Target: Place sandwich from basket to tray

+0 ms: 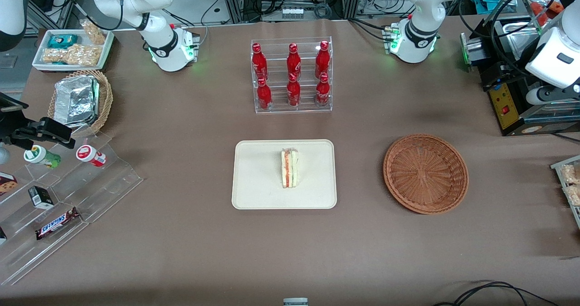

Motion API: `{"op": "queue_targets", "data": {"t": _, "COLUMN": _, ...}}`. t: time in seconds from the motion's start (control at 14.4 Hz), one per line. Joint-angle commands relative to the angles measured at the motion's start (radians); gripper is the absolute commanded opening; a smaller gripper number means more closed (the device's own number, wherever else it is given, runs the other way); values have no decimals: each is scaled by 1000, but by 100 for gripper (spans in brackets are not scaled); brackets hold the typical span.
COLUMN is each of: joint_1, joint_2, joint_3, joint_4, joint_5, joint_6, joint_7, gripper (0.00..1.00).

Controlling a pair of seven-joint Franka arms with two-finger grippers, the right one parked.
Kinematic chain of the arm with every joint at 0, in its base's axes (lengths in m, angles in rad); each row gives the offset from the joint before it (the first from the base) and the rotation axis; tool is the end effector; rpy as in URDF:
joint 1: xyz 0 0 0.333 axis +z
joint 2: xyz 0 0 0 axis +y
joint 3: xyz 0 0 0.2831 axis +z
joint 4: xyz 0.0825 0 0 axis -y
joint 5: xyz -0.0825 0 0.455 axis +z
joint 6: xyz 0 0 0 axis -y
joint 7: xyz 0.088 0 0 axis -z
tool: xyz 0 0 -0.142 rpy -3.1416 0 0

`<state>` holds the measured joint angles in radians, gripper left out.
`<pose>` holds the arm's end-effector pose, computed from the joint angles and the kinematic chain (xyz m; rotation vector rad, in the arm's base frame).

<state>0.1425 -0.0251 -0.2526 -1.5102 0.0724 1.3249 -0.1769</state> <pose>0.5836 -0.0545 0.5850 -3.0310 -0.1203 0.2253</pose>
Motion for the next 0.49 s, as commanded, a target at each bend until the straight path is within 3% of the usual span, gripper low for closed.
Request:
{"op": "queue_targets", "data": {"t": 0.0, "joint_1": 8, "joint_2": 11, "joint_3": -13, "joint_4": 15, "joint_5": -42, "joint_6": 33, "joint_7": 14, "gripper": 100}}
{"op": "queue_targets", "data": {"t": 0.14, "joint_1": 8, "joint_2": 11, "joint_3": -13, "joint_4": 9, "joint_5": -83, "joint_6": 33, "joint_7": 11, "gripper": 100}}
{"op": "queue_targets", "data": {"t": 0.42, "joint_1": 6, "joint_2": 11, "joint_3": -13, "joint_4": 8, "joint_5": -76, "joint_6": 30, "joint_7": 19, "gripper": 100}}
